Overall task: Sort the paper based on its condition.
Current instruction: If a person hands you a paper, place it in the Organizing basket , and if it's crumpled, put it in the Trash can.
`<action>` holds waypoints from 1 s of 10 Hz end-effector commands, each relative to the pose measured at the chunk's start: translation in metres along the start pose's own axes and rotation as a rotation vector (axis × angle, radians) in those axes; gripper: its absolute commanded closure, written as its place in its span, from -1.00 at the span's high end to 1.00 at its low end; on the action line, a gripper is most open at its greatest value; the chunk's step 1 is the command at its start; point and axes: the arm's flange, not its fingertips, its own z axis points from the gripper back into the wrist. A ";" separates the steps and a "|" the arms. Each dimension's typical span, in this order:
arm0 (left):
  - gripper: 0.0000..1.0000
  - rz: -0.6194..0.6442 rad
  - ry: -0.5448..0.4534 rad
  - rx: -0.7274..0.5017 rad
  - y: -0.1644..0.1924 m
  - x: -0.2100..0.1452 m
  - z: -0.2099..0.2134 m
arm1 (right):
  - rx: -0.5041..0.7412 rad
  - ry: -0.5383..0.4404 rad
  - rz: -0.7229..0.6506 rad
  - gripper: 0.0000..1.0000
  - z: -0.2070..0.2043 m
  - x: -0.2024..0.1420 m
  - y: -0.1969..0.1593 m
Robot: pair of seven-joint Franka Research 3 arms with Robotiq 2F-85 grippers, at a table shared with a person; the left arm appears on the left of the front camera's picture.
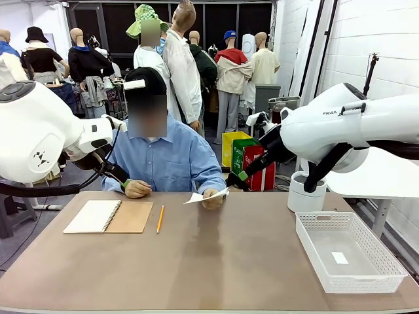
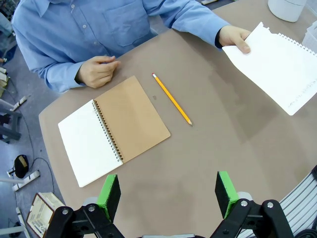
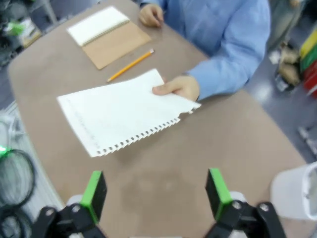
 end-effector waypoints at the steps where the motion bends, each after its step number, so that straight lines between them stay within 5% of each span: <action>1: 1.00 0.000 0.005 -0.002 0.000 -0.001 0.000 | 0.019 -0.025 -0.206 1.00 -0.002 0.003 -0.008; 5: 1.00 0.000 0.005 -0.002 0.000 -0.001 0.000 | 0.072 -0.057 -0.439 1.00 -0.018 -0.012 -0.022; 10: 1.00 0.000 0.005 -0.002 0.000 -0.001 0.000 | 0.068 -0.029 -0.430 1.00 -0.013 -0.016 -0.023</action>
